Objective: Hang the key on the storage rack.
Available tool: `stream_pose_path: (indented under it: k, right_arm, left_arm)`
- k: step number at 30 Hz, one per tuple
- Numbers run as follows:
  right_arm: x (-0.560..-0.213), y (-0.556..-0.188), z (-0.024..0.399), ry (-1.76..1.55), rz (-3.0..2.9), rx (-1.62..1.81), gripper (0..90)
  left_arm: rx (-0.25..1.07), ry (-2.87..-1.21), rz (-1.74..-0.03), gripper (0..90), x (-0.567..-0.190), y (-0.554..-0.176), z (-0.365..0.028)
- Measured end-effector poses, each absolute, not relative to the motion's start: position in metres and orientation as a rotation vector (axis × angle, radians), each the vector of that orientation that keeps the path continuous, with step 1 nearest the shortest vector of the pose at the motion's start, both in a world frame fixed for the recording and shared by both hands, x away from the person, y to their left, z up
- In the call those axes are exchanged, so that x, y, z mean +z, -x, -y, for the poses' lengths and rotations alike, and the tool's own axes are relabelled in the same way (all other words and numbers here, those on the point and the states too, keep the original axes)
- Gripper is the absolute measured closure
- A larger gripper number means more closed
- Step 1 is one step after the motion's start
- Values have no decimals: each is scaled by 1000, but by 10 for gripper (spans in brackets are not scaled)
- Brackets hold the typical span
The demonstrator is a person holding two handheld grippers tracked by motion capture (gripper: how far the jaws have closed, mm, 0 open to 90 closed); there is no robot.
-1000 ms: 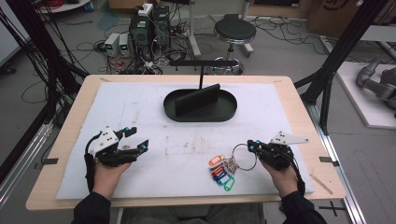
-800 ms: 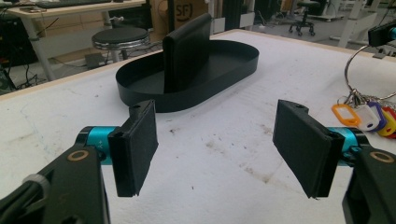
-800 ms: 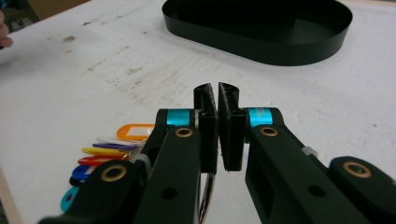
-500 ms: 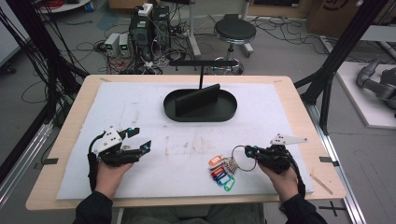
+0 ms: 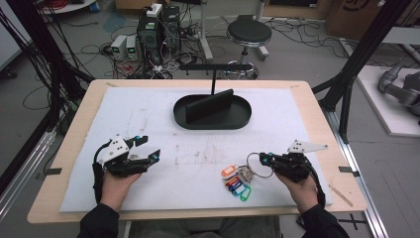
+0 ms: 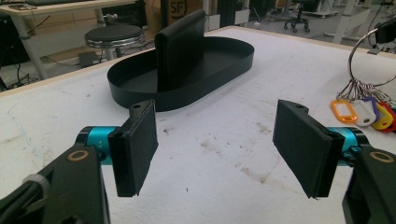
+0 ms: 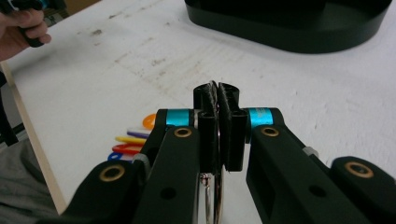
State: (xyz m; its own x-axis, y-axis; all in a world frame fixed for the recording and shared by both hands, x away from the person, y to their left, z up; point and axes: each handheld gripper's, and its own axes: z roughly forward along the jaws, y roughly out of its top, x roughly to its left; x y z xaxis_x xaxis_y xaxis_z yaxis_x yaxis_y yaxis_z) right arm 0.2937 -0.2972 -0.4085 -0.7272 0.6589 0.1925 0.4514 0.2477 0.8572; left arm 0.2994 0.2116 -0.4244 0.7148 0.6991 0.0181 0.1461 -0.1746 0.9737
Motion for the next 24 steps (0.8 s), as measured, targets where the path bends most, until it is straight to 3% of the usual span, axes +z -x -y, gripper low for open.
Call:
stream_pose_path:
  k: [24]
  right_arm:
    - [-340, -334, 296, -795, -2263, 1590, 875]
  left_arm:
    - [561, -1699, -678, 307, -424, -303, -214]
